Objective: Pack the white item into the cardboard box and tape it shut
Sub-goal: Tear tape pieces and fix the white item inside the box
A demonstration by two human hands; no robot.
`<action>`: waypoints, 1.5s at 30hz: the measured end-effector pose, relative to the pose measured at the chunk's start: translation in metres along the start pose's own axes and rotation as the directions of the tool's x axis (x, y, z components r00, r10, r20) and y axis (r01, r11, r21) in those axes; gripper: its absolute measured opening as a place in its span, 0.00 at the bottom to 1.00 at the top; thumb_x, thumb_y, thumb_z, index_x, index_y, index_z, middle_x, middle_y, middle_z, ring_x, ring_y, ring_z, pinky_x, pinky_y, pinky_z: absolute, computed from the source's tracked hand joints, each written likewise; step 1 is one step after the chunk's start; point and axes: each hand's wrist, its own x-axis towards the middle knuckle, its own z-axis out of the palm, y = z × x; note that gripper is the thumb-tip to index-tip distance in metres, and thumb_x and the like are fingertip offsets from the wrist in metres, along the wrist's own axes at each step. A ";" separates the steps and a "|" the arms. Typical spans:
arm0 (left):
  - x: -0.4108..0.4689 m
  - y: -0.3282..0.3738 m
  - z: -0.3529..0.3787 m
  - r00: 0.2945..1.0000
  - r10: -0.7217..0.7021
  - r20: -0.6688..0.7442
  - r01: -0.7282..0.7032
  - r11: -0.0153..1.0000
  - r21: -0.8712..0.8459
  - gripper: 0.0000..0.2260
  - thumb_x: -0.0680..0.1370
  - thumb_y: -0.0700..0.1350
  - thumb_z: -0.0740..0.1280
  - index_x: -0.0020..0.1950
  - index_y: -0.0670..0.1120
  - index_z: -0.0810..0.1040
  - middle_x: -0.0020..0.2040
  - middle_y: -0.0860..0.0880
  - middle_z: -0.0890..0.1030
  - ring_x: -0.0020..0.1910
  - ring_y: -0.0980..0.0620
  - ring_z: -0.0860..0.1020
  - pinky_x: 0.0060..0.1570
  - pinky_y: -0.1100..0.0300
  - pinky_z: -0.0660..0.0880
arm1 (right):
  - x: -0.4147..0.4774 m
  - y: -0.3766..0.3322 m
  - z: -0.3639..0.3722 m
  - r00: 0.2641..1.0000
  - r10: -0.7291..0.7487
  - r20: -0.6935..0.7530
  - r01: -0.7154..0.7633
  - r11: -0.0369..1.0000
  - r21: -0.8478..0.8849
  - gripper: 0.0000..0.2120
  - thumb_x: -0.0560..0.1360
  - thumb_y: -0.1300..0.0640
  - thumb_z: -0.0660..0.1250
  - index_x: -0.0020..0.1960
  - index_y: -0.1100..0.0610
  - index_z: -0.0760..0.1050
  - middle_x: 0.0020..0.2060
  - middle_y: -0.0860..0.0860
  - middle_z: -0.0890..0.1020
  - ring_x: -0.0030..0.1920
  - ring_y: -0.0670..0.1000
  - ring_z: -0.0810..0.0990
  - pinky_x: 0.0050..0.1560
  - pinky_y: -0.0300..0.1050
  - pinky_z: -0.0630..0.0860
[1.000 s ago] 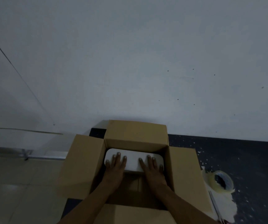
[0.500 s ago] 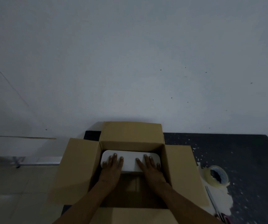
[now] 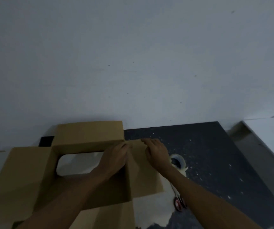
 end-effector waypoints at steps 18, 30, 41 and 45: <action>0.035 0.118 0.082 0.985 0.067 0.160 -0.062 0.997 -0.036 0.13 0.80 0.48 0.58 0.61 0.59 0.76 0.56 0.61 0.79 0.52 0.62 0.76 0.54 0.62 0.76 | -0.098 0.178 0.028 0.838 0.269 0.475 -0.105 0.933 -0.343 0.19 0.77 0.61 0.59 0.67 0.50 0.72 0.64 0.49 0.77 0.68 0.55 0.71 0.62 0.53 0.66; 0.105 0.106 0.035 0.866 -0.374 0.331 0.497 0.581 -0.645 0.29 0.77 0.53 0.70 0.75 0.50 0.65 0.70 0.53 0.68 0.65 0.54 0.71 0.61 0.58 0.73 | -0.025 0.151 -0.058 0.937 0.099 0.335 -0.311 0.675 0.669 0.17 0.79 0.56 0.61 0.65 0.61 0.72 0.54 0.50 0.80 0.51 0.41 0.79 0.50 0.35 0.74; 0.119 0.085 -0.037 0.930 -0.263 0.257 0.368 0.696 -0.616 0.32 0.73 0.57 0.73 0.74 0.48 0.68 0.68 0.51 0.74 0.62 0.55 0.74 0.58 0.64 0.73 | 0.021 0.089 -0.107 0.952 0.002 0.306 -0.240 0.623 0.744 0.08 0.80 0.59 0.64 0.57 0.59 0.77 0.48 0.53 0.81 0.48 0.48 0.79 0.49 0.41 0.75; 0.112 0.076 -0.050 0.911 -0.279 0.304 0.412 0.596 -0.689 0.26 0.75 0.66 0.65 0.66 0.51 0.76 0.60 0.52 0.81 0.56 0.55 0.80 0.59 0.57 0.77 | 0.033 0.070 -0.121 0.947 0.025 0.319 -0.278 0.554 0.785 0.12 0.80 0.59 0.64 0.61 0.60 0.77 0.54 0.57 0.82 0.57 0.58 0.80 0.59 0.51 0.76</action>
